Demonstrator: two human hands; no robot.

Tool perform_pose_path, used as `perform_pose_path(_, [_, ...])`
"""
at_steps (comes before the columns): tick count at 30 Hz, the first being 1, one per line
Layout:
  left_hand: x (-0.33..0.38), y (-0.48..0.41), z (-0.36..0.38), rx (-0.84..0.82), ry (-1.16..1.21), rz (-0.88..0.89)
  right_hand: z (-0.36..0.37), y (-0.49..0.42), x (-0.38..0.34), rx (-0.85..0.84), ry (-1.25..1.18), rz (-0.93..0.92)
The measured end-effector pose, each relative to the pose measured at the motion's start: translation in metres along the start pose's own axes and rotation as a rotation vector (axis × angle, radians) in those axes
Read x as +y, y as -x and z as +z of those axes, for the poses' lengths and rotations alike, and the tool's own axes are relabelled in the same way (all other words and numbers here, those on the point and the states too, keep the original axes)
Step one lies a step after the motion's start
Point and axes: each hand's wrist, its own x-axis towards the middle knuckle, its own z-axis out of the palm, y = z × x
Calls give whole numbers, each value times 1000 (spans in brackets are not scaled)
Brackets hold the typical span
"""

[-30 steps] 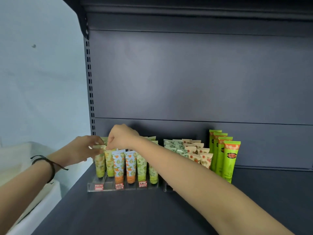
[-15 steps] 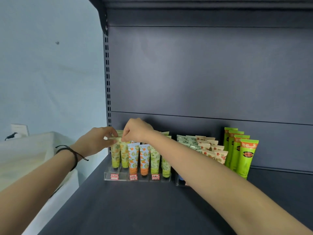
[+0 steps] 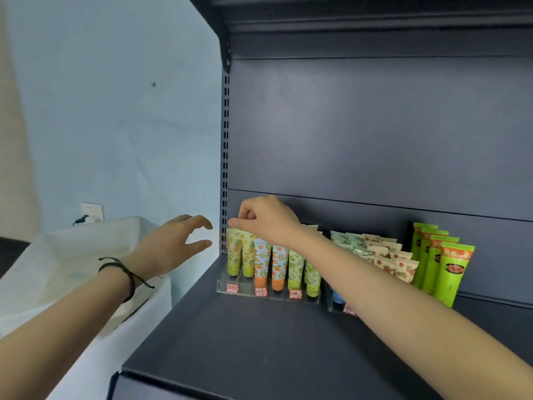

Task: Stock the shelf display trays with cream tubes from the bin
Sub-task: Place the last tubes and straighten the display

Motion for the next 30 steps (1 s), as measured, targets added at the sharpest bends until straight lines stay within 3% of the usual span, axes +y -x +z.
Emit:
perform_pose_path(5, [-10,70,-32,9,-20,-81,8,33,-57,-70,23,-134])
perform_pose_path(9, [-23,148,-54,-57,-174,-142,30,66,-116,-213,-27,-240])
perform_pose_path(17, [-72,326,-37,-461,-280,-396,148,144,-207,-619,-100,-369])
perform_pose_path(23, [-109,483,57,-677,-131,-632,285,243,-220,-1033,-172,-366])
perform_pose_path(30, [-116,625,233,-751,347,-959,449,378,-169,-1383,-193,-118])
